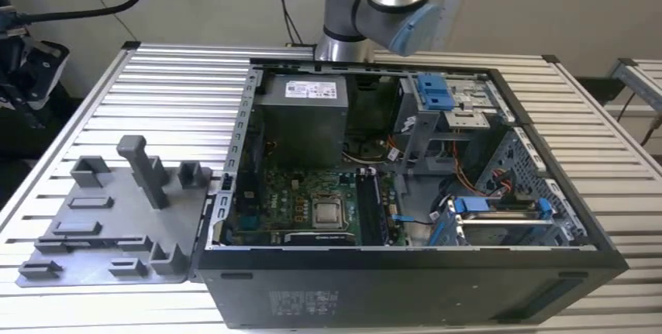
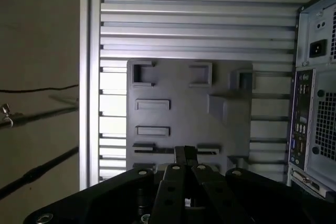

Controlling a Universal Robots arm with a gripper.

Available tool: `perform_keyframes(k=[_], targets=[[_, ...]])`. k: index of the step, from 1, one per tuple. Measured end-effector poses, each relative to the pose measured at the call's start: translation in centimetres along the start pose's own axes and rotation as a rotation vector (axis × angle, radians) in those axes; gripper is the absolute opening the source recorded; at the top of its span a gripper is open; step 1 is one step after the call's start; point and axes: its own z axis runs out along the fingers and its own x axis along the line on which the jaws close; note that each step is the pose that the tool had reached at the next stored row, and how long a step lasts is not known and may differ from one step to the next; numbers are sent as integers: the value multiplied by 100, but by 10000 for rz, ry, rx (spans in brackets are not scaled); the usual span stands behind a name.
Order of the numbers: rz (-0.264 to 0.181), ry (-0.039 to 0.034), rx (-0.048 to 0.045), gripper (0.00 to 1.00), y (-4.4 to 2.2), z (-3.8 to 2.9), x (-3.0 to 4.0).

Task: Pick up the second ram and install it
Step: 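Reach for the second ram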

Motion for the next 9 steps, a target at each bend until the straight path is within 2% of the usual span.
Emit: perform_keyframes(k=[9], targets=[[-7,1,1,11,-196,2,0]])
